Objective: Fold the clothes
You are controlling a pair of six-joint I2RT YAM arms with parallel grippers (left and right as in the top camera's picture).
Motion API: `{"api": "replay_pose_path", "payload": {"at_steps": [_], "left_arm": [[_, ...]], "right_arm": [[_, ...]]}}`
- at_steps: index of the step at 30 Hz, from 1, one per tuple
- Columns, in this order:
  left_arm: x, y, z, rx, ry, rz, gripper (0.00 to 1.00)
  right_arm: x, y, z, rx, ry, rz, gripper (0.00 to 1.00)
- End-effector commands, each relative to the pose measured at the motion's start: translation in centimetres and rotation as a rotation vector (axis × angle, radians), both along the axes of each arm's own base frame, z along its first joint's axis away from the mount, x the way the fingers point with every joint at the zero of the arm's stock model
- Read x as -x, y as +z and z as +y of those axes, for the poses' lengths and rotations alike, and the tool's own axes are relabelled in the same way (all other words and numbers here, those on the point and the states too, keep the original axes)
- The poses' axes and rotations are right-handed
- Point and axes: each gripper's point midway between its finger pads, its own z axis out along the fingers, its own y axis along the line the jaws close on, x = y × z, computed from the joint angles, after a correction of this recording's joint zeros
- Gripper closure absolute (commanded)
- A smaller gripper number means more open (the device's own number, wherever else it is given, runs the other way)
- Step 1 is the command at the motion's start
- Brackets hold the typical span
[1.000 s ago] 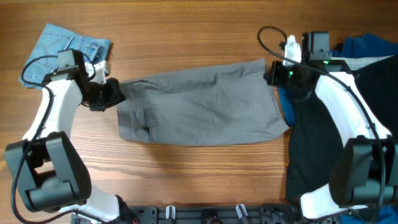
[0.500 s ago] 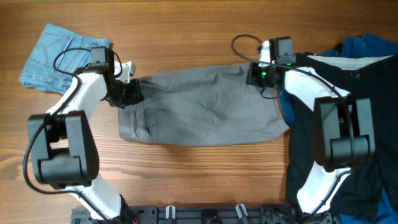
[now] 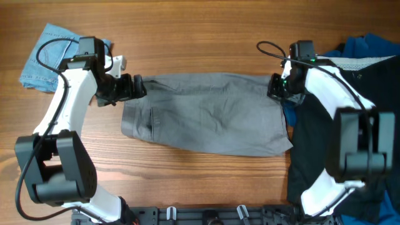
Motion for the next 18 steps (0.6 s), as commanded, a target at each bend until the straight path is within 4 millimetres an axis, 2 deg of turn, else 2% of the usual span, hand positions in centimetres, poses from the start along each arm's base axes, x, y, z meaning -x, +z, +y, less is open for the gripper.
{"api": "replay_pose_path", "payload": {"at_steps": [1, 4, 6, 8, 13, 15, 18], "left_arm": [[1.1, -2.2, 1.8, -0.032, 0.038, 0.069, 0.00], [1.7, -3.6, 2.3, -0.011, 0.058, 0.117, 0.00], [1.8, -4.4, 1.4, 0.054, 0.022, 0.136, 0.00], [2.0, -5.3, 0.7, 0.094, 0.001, 0.158, 0.00], [3.3, -8.8, 0.5, 0.111, 0.005, 0.275, 0.00], [3.7, -10.0, -0.1, 0.150, 0.008, 0.311, 0.06], [3.5, -10.5, -1.8, 0.231, -0.001, 0.316, 0.15]], "right_arm": [[0.8, 4.0, 2.5, -0.103, 0.107, -0.058, 0.94], [2.5, 3.5, 4.4, -0.148, 0.205, -0.017, 0.94], [3.4, 2.8, 5.1, -0.149, 0.226, 0.009, 0.94], [4.1, 2.0, 5.5, -0.153, 0.205, 0.031, 0.93], [5.4, 0.2, 5.5, -0.158, 0.151, 0.090, 0.92], [5.9, -0.3, 5.4, -0.158, 0.151, 0.101, 0.92], [6.0, -0.8, 5.5, -0.158, 0.148, 0.103, 0.92]]}}
